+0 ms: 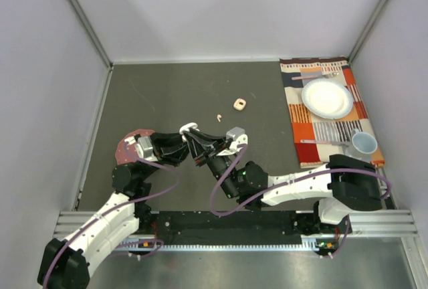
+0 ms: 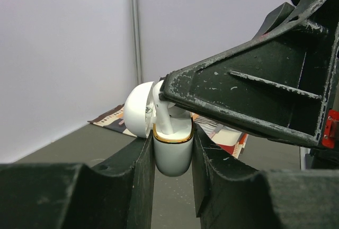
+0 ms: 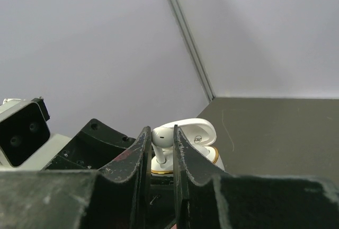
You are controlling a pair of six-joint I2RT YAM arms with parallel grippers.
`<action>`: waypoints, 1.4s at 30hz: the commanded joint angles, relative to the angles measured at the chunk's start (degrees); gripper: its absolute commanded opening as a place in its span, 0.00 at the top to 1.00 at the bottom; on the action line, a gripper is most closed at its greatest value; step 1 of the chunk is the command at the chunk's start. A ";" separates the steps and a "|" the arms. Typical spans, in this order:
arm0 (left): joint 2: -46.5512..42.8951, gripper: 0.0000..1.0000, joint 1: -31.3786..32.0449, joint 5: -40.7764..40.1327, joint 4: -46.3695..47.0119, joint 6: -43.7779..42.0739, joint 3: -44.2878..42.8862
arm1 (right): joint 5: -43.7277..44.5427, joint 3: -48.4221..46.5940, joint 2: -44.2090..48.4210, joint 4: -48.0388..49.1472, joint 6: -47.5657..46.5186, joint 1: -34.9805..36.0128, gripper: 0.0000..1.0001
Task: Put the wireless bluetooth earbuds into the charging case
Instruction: Close the charging case with the earbuds, then place the charging case with the earbuds at the center of the board.
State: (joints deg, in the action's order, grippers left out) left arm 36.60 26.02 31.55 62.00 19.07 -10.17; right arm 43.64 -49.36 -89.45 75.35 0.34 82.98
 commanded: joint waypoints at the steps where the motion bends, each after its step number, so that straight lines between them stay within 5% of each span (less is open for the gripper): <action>1: -0.92 1.00 0.17 -2.81 3.30 -1.05 -2.04 | -1.27 0.85 -0.46 0.58 -2.01 -0.19 1.00; 13: -1.09 1.00 0.17 -2.81 3.22 -0.96 -2.22 | -0.57 0.85 -0.37 0.15 -4.29 0.16 0.98; 25: -0.65 1.00 0.17 -2.02 3.04 -0.88 -2.22 | 0.04 -0.38 -0.20 -0.82 -5.61 0.08 0.81; 31: -0.65 1.00 0.17 -1.93 3.04 -0.88 -1.87 | -0.48 -0.65 0.68 -2.05 -5.35 0.16 0.64; 42: -1.00 1.00 0.17 -2.63 1.37 -2.28 -1.34 | -5.14 0.85 4.89 -0.20 -6.84 0.16 0.57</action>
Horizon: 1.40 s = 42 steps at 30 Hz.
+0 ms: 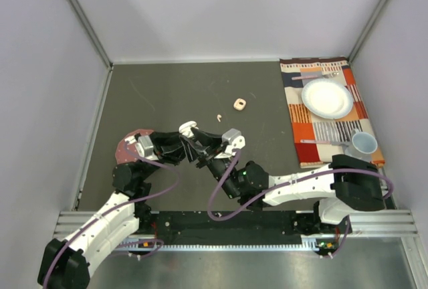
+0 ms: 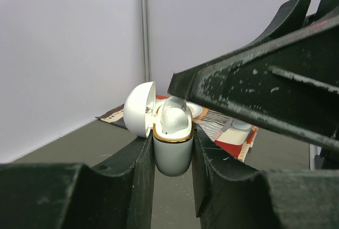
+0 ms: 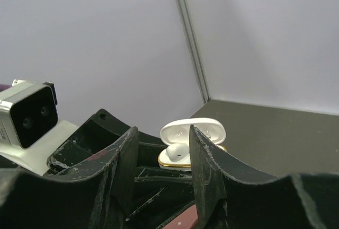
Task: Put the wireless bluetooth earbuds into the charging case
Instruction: Place the charging case with the earbuds at the center of the board.
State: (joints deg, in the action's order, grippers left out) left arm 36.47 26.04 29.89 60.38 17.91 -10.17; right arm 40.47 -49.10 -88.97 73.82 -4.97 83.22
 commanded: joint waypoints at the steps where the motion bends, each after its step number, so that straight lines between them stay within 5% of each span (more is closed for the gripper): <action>1: -1.05 1.00 0.15 -0.89 2.47 -1.56 -1.34 | -2.67 0.76 5.81 1.24 -1.53 -0.16 0.57; 6: -1.23 1.00 0.15 -1.50 1.67 -2.44 -0.90 | -5.31 2.43 10.04 0.98 -2.23 -0.16 0.53; 16: -1.66 1.00 0.15 -0.89 -1.22 -4.02 -1.43 | 0.03 3.14 15.66 -2.97 -3.82 -1.04 0.26; 22: -1.75 1.00 0.15 -0.18 -2.81 -5.60 -2.04 | 5.49 2.34 20.23 -13.52 -0.75 -4.73 0.16; 26: -1.58 1.00 0.15 0.52 -4.47 -6.31 -3.35 | 7.88 0.77 23.57 -24.39 10.45 -9.82 0.12; 32: 0.62 1.00 0.15 1.84 -3.95 -9.03 -6.26 | -6.17 -11.51 24.73 -59.81 34.64 -26.16 0.11; 39: 2.73 1.00 0.15 -0.27 -1.68 -10.09 -8.11 | -22.79 -20.68 20.16 -76.97 39.34 -36.46 0.06; 42: 3.87 1.00 0.15 -2.63 7.01 -7.37 -3.47 | -26.48 -18.23 20.76 -78.92 39.60 -38.30 0.05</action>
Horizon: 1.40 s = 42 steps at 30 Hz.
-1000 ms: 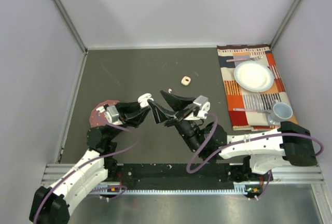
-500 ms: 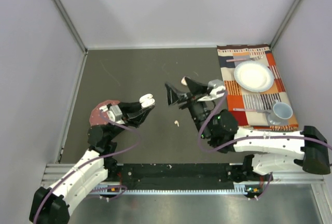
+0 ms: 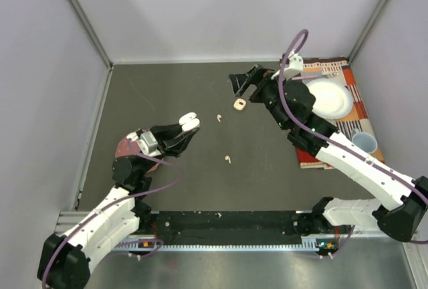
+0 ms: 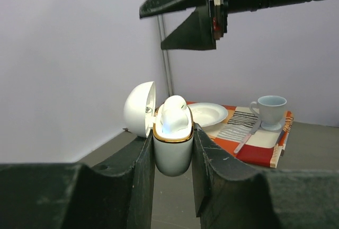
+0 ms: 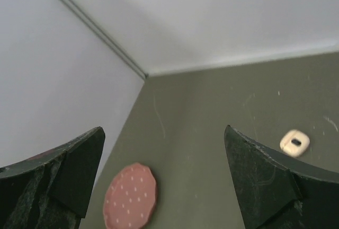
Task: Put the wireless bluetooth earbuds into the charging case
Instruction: Place the charging case with the earbuds at the center of the board.
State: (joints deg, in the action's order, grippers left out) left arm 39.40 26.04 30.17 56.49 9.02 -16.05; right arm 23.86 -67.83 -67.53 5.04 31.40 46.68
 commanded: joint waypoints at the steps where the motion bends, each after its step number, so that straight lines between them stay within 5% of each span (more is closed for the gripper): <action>1: 0.34 1.00 0.15 -3.71 13.18 2.31 6.09 | -11.54 1.73 0.45 -10.14 3.06 -1.94 0.05; 11: 1.12 1.00 0.15 0.14 11.54 1.88 6.39 | -18.22 2.10 1.00 -12.86 -0.37 -2.64 0.03; 24: 12.46 1.00 0.76 9.81 26.92 13.74 3.93 | -30.97 7.54 -0.41 -0.48 6.66 -2.64 0.02; 33: 10.97 1.00 1.73 12.01 22.09 13.13 2.17 | -38.08 4.82 -4.45 -1.18 5.43 -2.29 0.01; 42: 11.31 1.00 2.43 11.84 19.01 11.73 0.06 | -34.59 0.51 -6.47 -4.86 1.21 1.05 0.01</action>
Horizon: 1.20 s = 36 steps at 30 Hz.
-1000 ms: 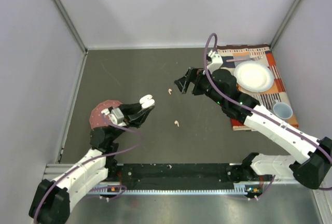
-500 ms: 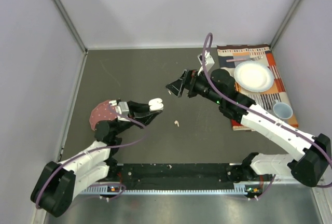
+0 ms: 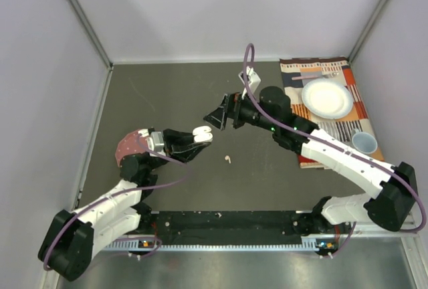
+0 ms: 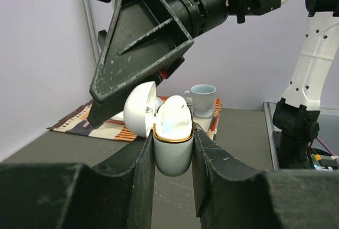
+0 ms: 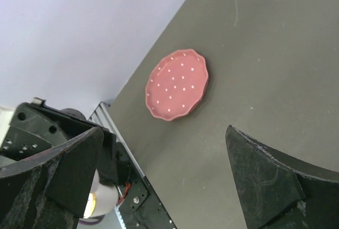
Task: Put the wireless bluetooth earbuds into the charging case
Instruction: Place the charging case with the earbuds at the center of the board, then pick up the charging case from the corner of the board.
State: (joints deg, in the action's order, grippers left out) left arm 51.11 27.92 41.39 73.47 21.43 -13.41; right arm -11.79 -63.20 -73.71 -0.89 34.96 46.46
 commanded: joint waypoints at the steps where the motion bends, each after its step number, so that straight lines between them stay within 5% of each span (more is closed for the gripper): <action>1: -0.40 1.00 0.55 0.63 1.76 -0.78 -2.76 | 1.16 -4.30 -0.29 1.06 -2.44 1.27 0.01; 21: 2.06 1.00 0.99 -2.89 0.00 -0.51 -3.90 | -4.12 -7.46 -1.35 -4.91 -7.45 1.53 0.01; 25: 2.24 1.00 0.99 -3.50 -2.27 0.19 -4.34 | 2.80 -5.98 0.67 -5.79 -7.54 1.53 0.01; 29: 1.45 1.00 0.99 -6.66 -7.63 2.02 -4.35 | 19.56 -2.55 4.10 -5.79 -5.43 1.53 0.01; 36: 2.49 1.00 0.73 -16.15 -22.22 5.54 -6.01 | 27.61 2.37 8.93 -6.41 -1.92 -0.49 0.01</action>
State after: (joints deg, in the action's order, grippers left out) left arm 53.01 28.69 31.53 58.43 23.99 -16.14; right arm 8.01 -62.63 -67.81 -8.01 30.33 46.94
